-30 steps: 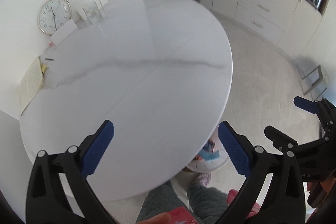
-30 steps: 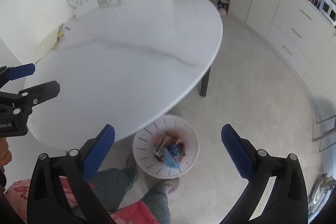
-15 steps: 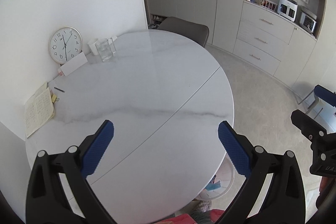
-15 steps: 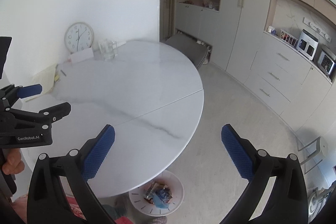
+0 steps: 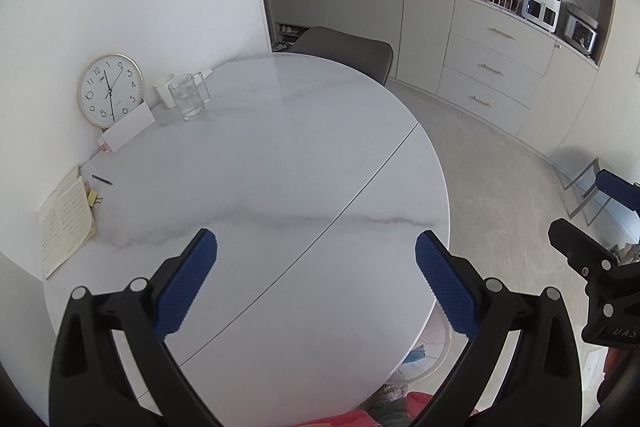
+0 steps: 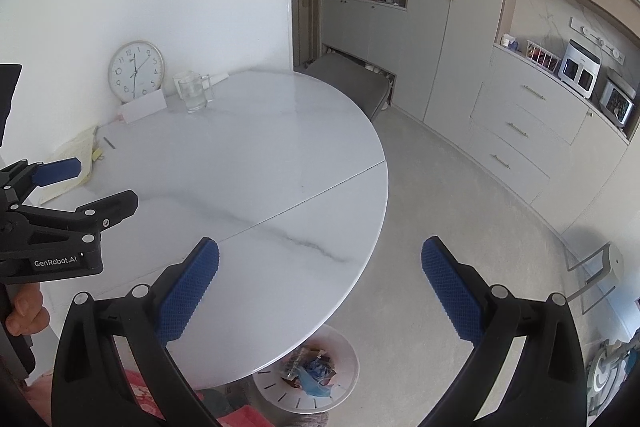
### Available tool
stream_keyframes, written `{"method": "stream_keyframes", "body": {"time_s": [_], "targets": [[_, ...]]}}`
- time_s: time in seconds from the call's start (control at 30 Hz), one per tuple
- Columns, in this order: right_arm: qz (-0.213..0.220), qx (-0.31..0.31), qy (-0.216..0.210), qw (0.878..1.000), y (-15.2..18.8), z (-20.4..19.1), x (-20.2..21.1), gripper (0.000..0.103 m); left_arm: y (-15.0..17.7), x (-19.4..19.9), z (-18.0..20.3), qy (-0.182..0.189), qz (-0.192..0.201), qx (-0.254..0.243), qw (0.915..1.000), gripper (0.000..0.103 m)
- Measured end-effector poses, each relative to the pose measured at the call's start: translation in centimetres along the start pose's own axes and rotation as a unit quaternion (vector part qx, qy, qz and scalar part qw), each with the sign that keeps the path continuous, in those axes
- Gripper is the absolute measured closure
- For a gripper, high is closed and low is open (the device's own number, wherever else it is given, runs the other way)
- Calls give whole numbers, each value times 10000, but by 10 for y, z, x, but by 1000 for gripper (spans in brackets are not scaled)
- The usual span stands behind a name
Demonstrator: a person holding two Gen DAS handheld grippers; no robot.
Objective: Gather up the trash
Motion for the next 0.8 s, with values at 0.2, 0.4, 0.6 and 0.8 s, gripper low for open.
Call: {"method": "stream_keyframes", "body": {"time_s": [0.2,0.4,0.6,0.8], "targets": [[-77,-10,-17,10000,3,1,-4,2,-1,-7,1,-2,-120,69,9999,8],[-85,-14,-34,10000,3,3,-6,2,0,-7,3,-34,-111,74,9999,8],[-109,-17,-42,9999,4,2,-7,2,2,-4,4,-77,-75,70,9999,8],[-129,-40,-50,9999,3,3,-9,2,2,-4,4,-99,-73,92,9999,8]]}}
Point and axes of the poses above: each gripper's, at about its wrist camera, not at the fingertips, and x roughly against the way its jaws point, z to its right, y to its underside, the point moved 1 cm from there along -x, roughly the way its jaws point, and after that the axes turned 13 degrees about -y, right-handed, at the moved point
